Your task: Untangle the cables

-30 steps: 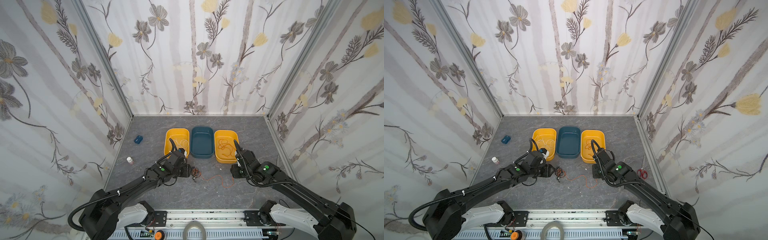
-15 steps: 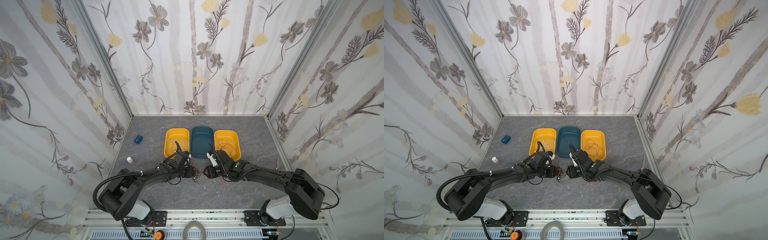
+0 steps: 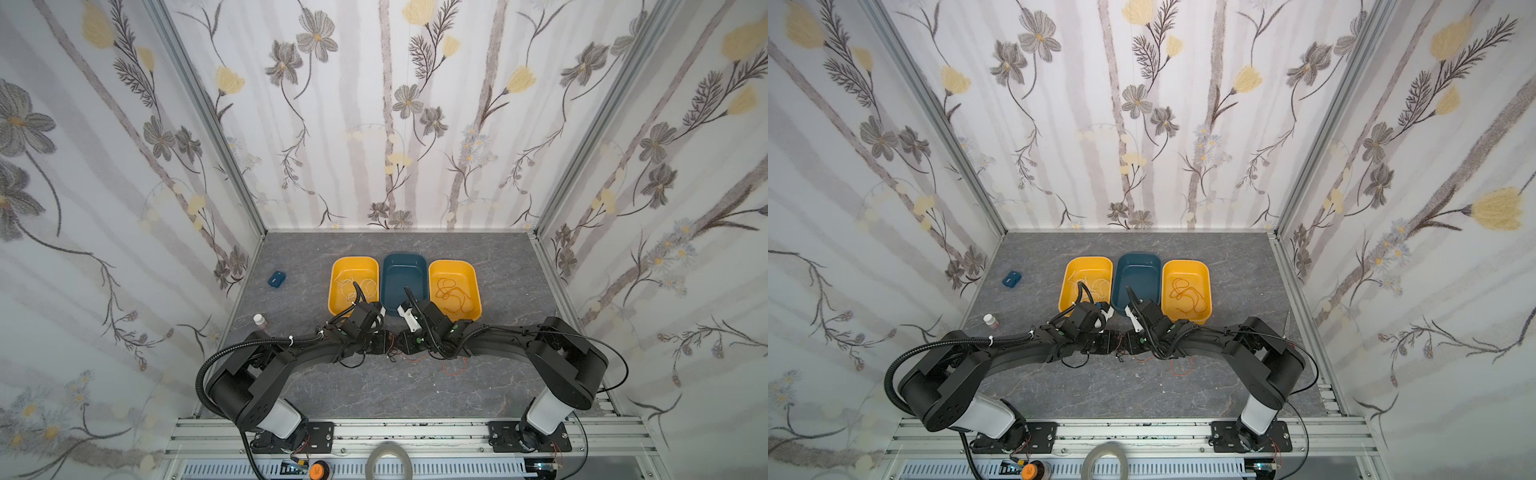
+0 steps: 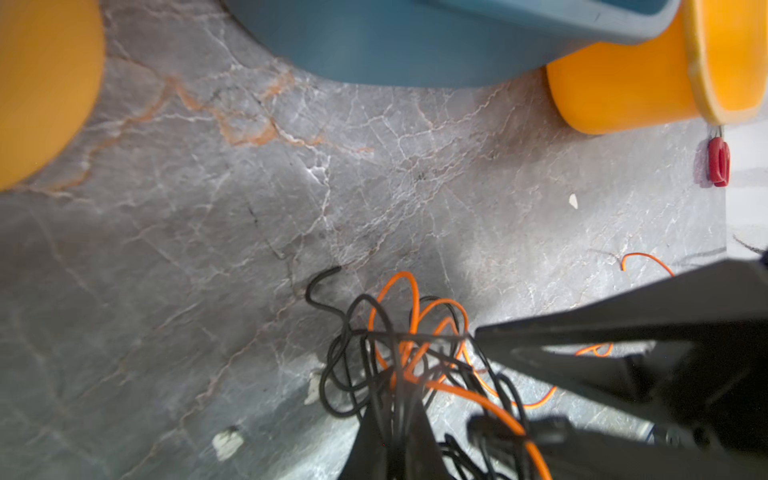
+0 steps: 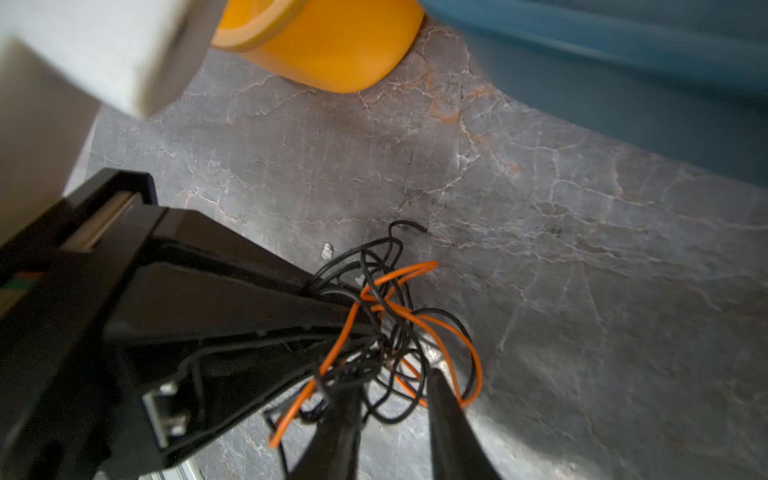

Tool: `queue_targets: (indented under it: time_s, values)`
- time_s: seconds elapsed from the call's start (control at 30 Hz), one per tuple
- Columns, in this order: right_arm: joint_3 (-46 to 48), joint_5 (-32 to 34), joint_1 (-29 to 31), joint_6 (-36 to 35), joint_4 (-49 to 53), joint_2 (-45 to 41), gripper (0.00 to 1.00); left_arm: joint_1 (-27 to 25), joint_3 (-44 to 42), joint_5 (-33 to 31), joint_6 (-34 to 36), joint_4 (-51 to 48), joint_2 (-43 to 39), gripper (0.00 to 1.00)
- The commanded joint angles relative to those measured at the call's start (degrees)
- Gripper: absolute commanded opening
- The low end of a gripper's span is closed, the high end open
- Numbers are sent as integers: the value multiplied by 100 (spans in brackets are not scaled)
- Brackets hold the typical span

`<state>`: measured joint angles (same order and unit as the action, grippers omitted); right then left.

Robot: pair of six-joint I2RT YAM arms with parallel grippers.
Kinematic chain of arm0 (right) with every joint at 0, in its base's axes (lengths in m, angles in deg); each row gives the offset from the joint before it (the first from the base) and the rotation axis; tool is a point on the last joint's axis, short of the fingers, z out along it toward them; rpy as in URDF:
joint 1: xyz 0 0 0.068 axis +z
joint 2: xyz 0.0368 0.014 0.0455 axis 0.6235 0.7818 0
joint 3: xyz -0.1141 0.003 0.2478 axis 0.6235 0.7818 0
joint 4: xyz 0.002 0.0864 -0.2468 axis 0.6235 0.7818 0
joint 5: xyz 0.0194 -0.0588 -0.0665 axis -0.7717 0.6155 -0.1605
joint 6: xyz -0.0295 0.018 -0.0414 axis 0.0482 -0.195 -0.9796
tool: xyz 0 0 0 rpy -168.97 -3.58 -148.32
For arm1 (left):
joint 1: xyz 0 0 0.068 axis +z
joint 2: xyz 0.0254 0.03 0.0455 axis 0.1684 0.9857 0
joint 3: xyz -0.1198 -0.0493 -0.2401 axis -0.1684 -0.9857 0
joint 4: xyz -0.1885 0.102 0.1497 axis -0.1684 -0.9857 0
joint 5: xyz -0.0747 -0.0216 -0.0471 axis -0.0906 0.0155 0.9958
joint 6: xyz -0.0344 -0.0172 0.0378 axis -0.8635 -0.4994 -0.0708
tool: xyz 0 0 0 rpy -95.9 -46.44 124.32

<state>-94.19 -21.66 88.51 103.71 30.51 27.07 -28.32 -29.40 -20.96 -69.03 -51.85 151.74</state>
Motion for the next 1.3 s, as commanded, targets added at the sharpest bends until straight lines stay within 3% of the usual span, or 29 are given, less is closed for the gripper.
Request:
queue_targets:
  time_s: [0.0, 0.17, 0.4, 0.73, 0.87, 1.03, 1.27]
  values:
    - [30, 330, 8, -71, 3, -129, 9, 9, -71, -38, -89, 84, -152, 8]
    - [48, 1339, -1, -219, 1148, -656, 1, 56, -245, -229, -176, -100, -574, 8]
    - [246, 2331, -21, -213, 2370, -1209, 0, 165, -514, -576, -209, -439, -1219, 9]
    - [356, 2915, -55, -229, 3203, -1800, 0, 376, -771, -749, -222, -900, -2073, 10]
    - [412, 2272, -55, -607, 2975, -2212, 2, 416, -825, -625, -271, -803, -2258, 11]
    - [514, 740, -54, -1110, 2219, -2709, 4, 384, -774, 224, -383, -123, -2021, 28]
    - [803, -249, -44, -1362, 1352, -2859, 5, 118, -738, 572, -415, 751, -1794, 47]
